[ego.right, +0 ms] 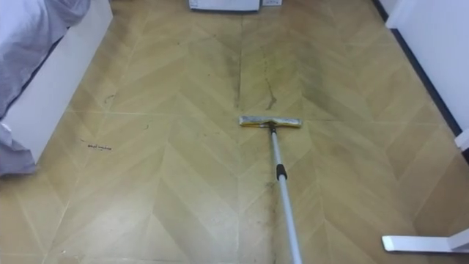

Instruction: Mop floor

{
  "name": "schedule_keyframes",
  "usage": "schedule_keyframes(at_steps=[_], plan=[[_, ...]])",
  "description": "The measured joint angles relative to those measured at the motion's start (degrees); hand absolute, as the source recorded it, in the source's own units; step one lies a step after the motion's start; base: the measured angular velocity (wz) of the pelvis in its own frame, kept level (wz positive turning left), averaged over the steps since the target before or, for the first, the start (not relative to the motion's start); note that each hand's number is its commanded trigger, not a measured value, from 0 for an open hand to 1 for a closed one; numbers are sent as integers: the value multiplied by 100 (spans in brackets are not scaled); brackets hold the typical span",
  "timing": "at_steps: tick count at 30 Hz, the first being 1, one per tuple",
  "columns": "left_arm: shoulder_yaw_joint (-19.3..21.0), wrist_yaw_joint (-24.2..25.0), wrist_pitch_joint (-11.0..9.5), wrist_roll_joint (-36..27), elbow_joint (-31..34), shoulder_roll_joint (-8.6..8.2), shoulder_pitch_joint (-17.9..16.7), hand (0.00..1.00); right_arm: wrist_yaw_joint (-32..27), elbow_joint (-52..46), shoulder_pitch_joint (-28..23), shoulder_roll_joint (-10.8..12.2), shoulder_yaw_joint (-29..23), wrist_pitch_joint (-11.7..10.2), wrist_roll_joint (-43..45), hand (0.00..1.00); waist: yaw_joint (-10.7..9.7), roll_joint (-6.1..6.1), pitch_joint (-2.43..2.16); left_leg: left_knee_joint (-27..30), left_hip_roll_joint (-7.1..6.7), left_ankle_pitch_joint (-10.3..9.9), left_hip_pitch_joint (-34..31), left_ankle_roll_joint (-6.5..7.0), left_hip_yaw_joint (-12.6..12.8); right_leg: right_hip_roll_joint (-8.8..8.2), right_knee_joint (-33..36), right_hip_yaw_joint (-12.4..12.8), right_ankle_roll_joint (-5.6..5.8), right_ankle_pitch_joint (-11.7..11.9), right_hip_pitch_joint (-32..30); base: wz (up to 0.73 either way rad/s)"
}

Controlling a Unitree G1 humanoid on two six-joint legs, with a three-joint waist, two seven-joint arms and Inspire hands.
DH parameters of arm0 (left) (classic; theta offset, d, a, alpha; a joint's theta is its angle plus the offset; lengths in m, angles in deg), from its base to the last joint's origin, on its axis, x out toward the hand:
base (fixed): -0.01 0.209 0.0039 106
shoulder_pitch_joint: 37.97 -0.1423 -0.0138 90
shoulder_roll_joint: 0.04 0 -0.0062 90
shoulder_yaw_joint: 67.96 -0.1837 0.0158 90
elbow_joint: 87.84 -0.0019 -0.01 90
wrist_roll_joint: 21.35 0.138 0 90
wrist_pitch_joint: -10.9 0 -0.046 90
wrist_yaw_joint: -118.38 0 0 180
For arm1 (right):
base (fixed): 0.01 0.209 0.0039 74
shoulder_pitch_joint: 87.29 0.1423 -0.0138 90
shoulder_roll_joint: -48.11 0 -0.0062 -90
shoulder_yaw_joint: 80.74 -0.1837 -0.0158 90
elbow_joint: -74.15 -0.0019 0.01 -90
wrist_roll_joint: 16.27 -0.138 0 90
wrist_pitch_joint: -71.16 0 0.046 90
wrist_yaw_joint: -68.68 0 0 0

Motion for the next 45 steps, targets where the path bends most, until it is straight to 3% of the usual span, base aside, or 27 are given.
schedule_keyframes(at_steps=[7, 15, 19, 23, 28, 31, 32, 33, 34, 35, 36, 37, 38, 39, 40, 41, 42, 43, 44, 45], plan=[[-10, -124, 26, 4, 4, -1, 99, 0, -65, -10, 21, 0, 16, -7, -4, 100, 9, 31, -38, 107, 9, 2, -305, 0, 11, -4, 22, 14, 0, 0, -283, 0], [-112, -230, -39, -329, -398, 6, 691, 0, -79, 8, 203, -42, 7, -11, -125, 100, -7, 95, 7, 449, 65, 16, -1164, 1, 11, 17, 238, 11, 28, -23, -1070, -1], [-101, -262, -99, -334, -528, 5, 791, 0, -99, 8, 317, -84, -6, -25, -235, 100, -8, 153, -8, 687, 111, 16, -1660, 2, 6, 24, 601, 17, -6, -108, -1629, -2], [-69, -282, -95, -328, -588, -5, 814, 0, -104, 16, 493, -195, -14, -31, -433, 100, 22, 99, 9, 1143, 35, 15, -2416, 2, -9, -140, 1593, 47, -36, -522, -2610, 9], [-43, -376, 1, -461, -665, -45, 945, 0, -360, 43, 617, -680, 24, -23, -590, 100, 176, 173, 57, 1878, -40, -41, -3348, 13, -42, -285, 2826, 195, -130, -951, -3745, 15], [-120, -471, 42, -906, -676, 11, 1013, 0, -961, 474, 577, -762, 114, 289, -373, 100, 210, 234, 70, 2798, -72, -273, -4032, -117, -285, -288, 3704, 212, -247, -1416, -4298, 41], [-204, -512, 43, -1128, -686, 37, 1008, 0, -1082, 649, 555, -727, 110, 397, -341, 100, 249, 235, 71, 3171, -67, -327, -4317, -212, -308, -275, 4019, 172, -325, -1583, -4527, 10], [-289, -544, 35, -1367, -738, 52, 1003, 0, -1183, 779, 566, -665, 93, 457, -307, 100, 316, 247, 66, 3575, 12, -330, -4617, -285, -326, -289, 4337, 167, -482, -1739, -4774, 3], [-355, -555, 34, -1514, -788, 58, 1003, 0, -1201, 841, 599, -640, 80, 463, -305, 100, 326, 247, 63, 3887, 69, -282, -4793, -366, -321, -274, 4485, 141, -549, -1780, -4872, -20], [-503, -614, 29, -1830, -880, 67, 949, 0, -1192, 988, 693, -591, 86, 485, -296, 100, 368, 205, 90, 4815, 167, -23, -5174, -565, -335, -218, 4846, 185, -676, -1915, -5021, -52], [-625, -658, 18, -2112, -916, 45, 827, 0, -1174, 1049, 827, -581, 107, 565, -227, 100, 462, 167, 103, 5900, 268, 496, -5487, -525, -318, -116, 5179, 284, -765, -2035, -5107, -64], [-688, -657, 9, -2217, -919, 28, 801, 0, -1172, 1049, 893, -591, 114, 612, -194, 100, 494, 166, 107, 6329, 309, 844, -5647, -543, -316, -60, 5284, 319, -798, -2065, -5125, -72], [-739, -647, -42, -2392, -921, 11, 709, 0, -1147, 1048, 1095, -611, 107, 668, -137, 100, 570, 148, 104, 7151, 333, 1674, -6027, -626, -253, 28, 5470, 423, -851, -2097, -5183, -48], [-777, -648, -80, -2482, -921, 16, 703, 0, -1110, 1049, 1220, -620, 107, 695, -133, 100, 611, 115, 122, 7571, 336, 1842, -6215, -651, -233, 50, 5552, 476, -865, -2101, -5242, -50], [-855, -647, -152, -2663, -910, 53, 746, 0, -1016, 1074, 1540, -624, 104, 721, -162, 100, 656, 25, 179, 8273, 317, 1785, -6608, -624, -126, 82, 5644, 578, -887, -2091, -5355, -35], [-886, -642, -221, -2768, -895, 91, 769, 0, -874, 1134, 1882, -623, 118, 721, -219, 100, 676, -75, 240, 8565, 329, 1561, -6895, -549, -40, 82, 5674, 679, -887, -2091, -5411, -32], [-891, -627, -298, -2778, -880, 129, 779, 0, -780, 1183, 2153, -625, 141, 707, -279, 100, 686, -118, 267, 8344, 321, 1297, -6992, -523, -1, 72, 5688, 775, -872, -2097, -5410, -16], [-894, -617, -330, -2761, -885, 152, 778, 0, -748, 1196, 2233, -631, 198, 687, -343, 100, 673, -184, 293, 8003, 313, 1179, -6960, -524, 2, 72, 5687, 810, -839, -2113, -5399, 0], [-896, -584, -363, -2713, -887, 187, 774, 0, -716, 1182, 2297, -665, 346, 675, -462, 100, 710, -180, 259, 6967, 331, 997, -6796, -524, 6, 75, 5672, 812, -756, -2154, -5376, 12], [-893, -524, -368, -2695, -887, 197, 786, 0, -668, 1171, 2308, -749, 463, 687, -620, 100, 741, -96, 237, 5742, 317, 874, -6505, -527, -23, 136, 5645, 779, -633, -2234, -5336, 18]])
